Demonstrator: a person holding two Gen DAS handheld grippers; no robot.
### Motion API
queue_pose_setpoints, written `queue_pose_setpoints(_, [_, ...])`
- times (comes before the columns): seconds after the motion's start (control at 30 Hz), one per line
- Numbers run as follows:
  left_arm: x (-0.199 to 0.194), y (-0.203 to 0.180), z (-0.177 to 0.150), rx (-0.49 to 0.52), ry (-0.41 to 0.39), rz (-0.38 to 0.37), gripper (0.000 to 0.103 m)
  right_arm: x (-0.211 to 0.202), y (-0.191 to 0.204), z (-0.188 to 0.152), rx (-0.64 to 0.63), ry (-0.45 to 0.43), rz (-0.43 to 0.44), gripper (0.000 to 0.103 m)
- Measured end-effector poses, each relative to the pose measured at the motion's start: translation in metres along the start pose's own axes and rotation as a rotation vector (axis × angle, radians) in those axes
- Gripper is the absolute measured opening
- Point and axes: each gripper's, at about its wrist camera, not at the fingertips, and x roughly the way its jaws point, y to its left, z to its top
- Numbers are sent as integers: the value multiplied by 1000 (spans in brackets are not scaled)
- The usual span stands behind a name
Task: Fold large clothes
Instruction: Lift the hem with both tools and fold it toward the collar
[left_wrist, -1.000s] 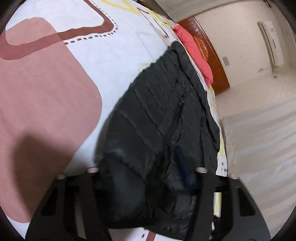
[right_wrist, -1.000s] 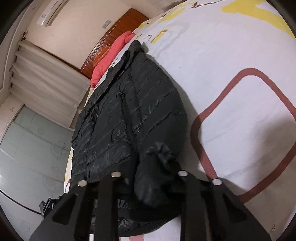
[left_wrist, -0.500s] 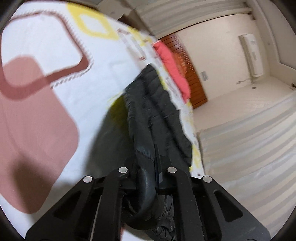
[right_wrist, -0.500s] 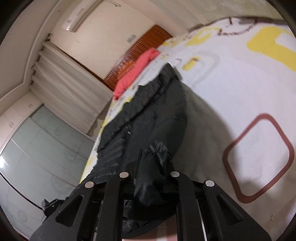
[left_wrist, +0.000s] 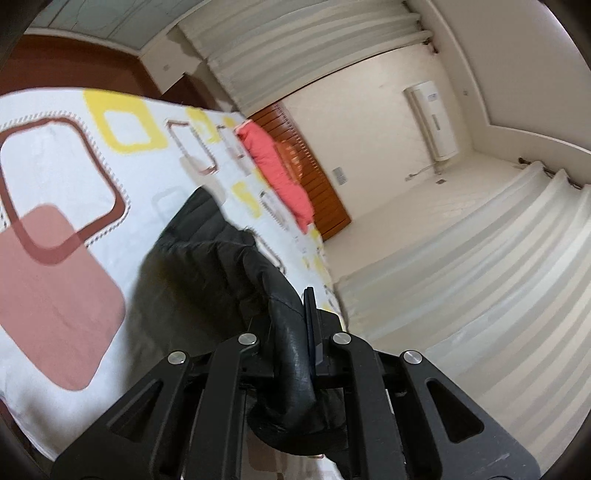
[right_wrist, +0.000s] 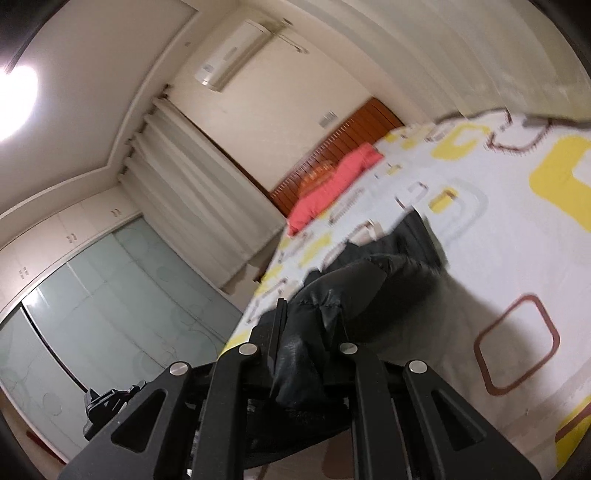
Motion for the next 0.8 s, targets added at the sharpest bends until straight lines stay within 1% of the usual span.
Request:
queue_pose_setpoints(0.07, [7,-7,9,14,-4,-11,9,5,4,10,2,-7,30,12])
queue_pose_setpoints(0.1, [11,-8,14,21,-6,-5,9,9,4,14,0,-8,37,12])
queue_pose_setpoints(0.17, [24,-5,21,16,0,-1,9,28,4,26,-12,-10,30,12])
queue_pose_setpoints(0.3, [77,1,47,14,15,33,9,71,-3,50,0,5,27,12])
queue_pose_setpoints(0.33, [90,2,54,16,17,37,9,91,-7,60,5,11,20,12])
queue_pose_setpoints(0.37, [108,2,62,22,15,49,9,99,-8,64,6,12,19,12])
queue_pose_setpoints(0.43, [138,2,77,33,17,71,9,128,-16,78,26,20,11,12])
queue_pose_setpoints(0.5, [168,5,89,50,12,107,9,155,-24,91,44,30,3,12])
queue_pose_setpoints(0.6, [217,14,105,61,19,177,9,207,-50,106,94,60,-54,12])
queue_pose_setpoints(0.67, [255,28,112,65,37,227,9,235,-68,109,126,90,-88,12])
queue_pose_setpoints(0.7, [267,33,113,69,45,244,9,245,-73,109,138,105,-97,12])
queue_pose_setpoints(0.8, [312,55,114,115,61,312,9,286,-95,108,165,155,-142,12])
